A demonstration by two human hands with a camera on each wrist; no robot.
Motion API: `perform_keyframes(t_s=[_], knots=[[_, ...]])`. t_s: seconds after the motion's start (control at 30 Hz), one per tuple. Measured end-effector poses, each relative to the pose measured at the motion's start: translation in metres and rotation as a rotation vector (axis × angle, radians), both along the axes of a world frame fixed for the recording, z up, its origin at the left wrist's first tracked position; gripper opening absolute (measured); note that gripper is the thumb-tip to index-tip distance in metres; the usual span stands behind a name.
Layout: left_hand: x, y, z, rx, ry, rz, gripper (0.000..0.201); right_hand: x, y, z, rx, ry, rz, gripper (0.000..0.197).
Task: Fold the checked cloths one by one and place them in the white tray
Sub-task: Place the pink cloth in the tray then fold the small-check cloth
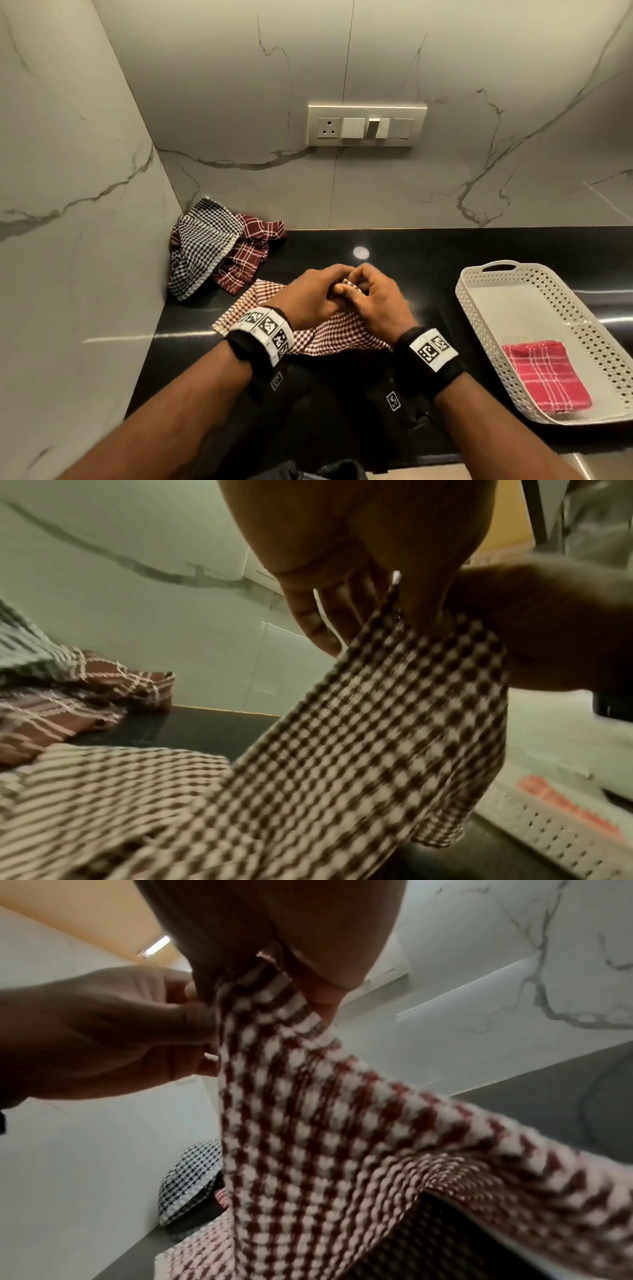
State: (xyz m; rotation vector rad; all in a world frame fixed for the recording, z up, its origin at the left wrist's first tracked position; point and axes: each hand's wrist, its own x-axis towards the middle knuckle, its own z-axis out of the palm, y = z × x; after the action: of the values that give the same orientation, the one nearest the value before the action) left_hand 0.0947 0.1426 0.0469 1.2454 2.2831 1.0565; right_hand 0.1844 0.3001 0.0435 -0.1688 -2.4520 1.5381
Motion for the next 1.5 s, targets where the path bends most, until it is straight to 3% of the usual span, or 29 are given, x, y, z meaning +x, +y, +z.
perform_keyframes(t_s=[0.07,0.17,0.27,0.4,0.5,0.6,0.67,0.73,0.87,0.93,1.03,1.1,1.2,1.37,1.5], knots=[[-0.001,0.0,0.002,0.012,-0.022,0.02,0.025,0.007,0.0,-0.001,-0.081,-0.028,-0.091,0.02],[-0.007,-0.011,0.005,0.127,-0.051,0.067,0.006,0.024,0.003,-0.015,-0.075,-0.179,0.069,0.024],[-0.018,-0.031,0.018,0.217,-0.083,0.2,0.008,0.039,0.017,-0.044,0.048,-0.268,0.139,0.004],[-0.046,-0.068,0.03,0.257,-0.07,0.484,0.009,0.041,0.059,-0.05,0.233,-0.242,-0.038,0.015],[-0.075,-0.08,0.04,0.033,0.06,0.558,0.008,0.012,0.077,-0.013,0.371,-0.215,-0.07,0.014],[-0.102,-0.075,0.07,-0.012,0.125,0.657,0.011,-0.035,0.086,0.042,0.478,-0.143,-0.092,0.019],[-0.117,-0.068,0.095,0.056,0.038,0.755,0.011,-0.062,0.089,0.08,0.527,-0.107,-0.143,0.028],[-0.126,-0.066,0.122,0.111,0.016,0.784,0.006,-0.078,0.088,0.119,0.526,-0.024,-0.197,0.02],[-0.119,-0.07,0.188,0.241,0.198,0.88,0.024,-0.078,0.085,0.184,0.524,0.297,-0.236,0.004],[-0.089,-0.072,0.218,0.41,0.189,0.881,0.026,-0.062,0.085,0.209,0.472,0.426,-0.226,0.003],[-0.035,-0.079,0.23,0.53,0.162,0.809,0.01,-0.027,0.087,0.217,0.389,0.509,-0.173,0.004],[0.003,-0.086,0.218,0.51,0.152,0.787,0.007,0.002,0.088,0.204,0.343,0.467,-0.091,0.006],[0.053,-0.107,0.167,0.392,0.184,0.795,0.009,0.052,0.092,0.159,0.332,0.356,0.015,0.011],[0.144,-0.134,0.052,0.094,0.076,0.773,0.011,0.135,0.09,0.044,0.266,0.227,0.134,0.023],[0.202,-0.14,-0.028,-0.154,-0.043,0.721,0.024,0.188,0.089,-0.049,0.308,-0.045,0.193,0.025]])
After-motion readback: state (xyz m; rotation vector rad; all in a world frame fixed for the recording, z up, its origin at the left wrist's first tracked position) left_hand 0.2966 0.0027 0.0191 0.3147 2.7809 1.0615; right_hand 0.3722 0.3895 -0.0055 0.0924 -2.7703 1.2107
